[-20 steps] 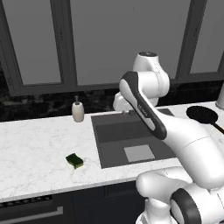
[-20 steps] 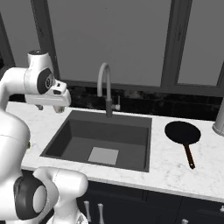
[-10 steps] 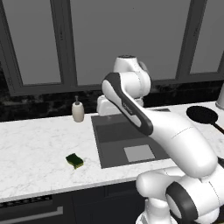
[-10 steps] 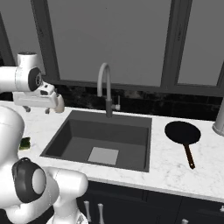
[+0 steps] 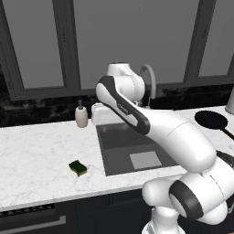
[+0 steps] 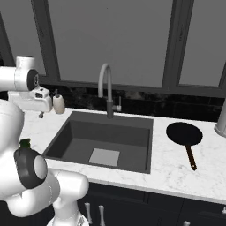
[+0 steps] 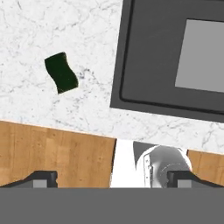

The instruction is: Pick the pan and sponge and place them into the sink. Then turn on the water.

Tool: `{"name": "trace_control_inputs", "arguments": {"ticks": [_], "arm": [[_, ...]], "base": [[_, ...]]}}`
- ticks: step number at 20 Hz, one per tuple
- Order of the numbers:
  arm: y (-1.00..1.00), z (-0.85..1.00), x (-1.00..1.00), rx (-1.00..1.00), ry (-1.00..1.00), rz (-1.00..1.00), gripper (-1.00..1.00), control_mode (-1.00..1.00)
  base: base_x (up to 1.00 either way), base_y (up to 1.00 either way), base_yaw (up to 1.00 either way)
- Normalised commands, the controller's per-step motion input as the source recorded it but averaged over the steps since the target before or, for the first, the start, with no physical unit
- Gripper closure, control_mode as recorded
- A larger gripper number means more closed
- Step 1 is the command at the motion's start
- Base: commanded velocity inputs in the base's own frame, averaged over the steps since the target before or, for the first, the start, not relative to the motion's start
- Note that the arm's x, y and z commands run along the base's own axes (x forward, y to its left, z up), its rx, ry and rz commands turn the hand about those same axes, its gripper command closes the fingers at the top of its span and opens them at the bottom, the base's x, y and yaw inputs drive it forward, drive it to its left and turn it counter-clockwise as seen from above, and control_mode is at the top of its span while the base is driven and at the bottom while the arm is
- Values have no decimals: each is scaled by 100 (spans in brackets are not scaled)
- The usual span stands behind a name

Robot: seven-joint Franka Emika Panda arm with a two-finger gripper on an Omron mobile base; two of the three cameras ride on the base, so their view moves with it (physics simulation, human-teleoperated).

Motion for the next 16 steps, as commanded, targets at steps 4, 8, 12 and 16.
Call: {"name": "trace_control_inputs", "arguments": {"ticks": [4,8,12,16], "arm": [[35,-27,0,0,14,0,-100,-100],[14,-24,0,0,10,0,-100,-100],[9,-20,0,-7,8,0,-100,-100],[6,-33,0,-7,3,0,-100,-100]], "base": [[0,0,0],[0,0,0],[0,0,0],[0,0,0]]}}
